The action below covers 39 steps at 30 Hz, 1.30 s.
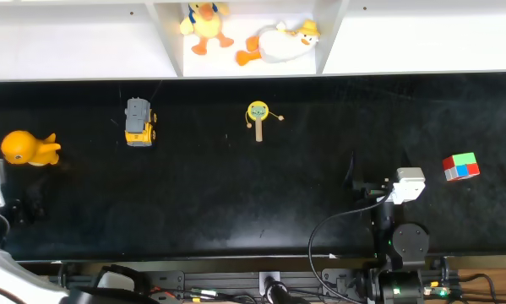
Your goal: Store Toys
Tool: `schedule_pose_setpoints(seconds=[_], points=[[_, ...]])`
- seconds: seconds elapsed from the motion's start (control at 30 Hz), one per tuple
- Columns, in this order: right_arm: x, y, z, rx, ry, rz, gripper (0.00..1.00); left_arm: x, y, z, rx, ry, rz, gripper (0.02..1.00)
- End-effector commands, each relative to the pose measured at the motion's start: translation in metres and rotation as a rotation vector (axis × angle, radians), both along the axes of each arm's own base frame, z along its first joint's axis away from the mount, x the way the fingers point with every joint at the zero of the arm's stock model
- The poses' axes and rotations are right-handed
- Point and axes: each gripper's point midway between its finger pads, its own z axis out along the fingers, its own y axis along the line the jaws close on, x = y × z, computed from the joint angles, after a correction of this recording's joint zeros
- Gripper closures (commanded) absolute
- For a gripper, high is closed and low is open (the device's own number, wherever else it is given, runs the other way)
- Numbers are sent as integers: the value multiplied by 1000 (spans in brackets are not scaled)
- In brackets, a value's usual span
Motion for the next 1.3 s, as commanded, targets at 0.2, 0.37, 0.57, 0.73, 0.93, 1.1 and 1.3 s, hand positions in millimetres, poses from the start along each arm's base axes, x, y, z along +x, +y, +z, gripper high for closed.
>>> schedule_pose_setpoints(seconds=[0.2,0.37,0.57,0.73,0.93,1.1,1.3], points=[[0,-2,-4,3,1,-13,5,20,39,-12,-63,-23,16,20],[0,-2,-4,3,2,-13,5,36,47,-14,-69,-19,-24,20],[0,-2,-4,3,2,-13,7,54,48,-21,-66,0,-64,20],[0,-2,-4,3,2,-13,5,67,55,-34,-58,26,-52,20],[0,-2,-4,3,2,-13,5,80,62,-43,-63,37,-14,20],[0,-2,-4,3,1,-13,5,85,60,-46,-64,37,-30,20],[0,-2,-4,3,1,-13,5,85,59,-46,-65,38,-33,452]])
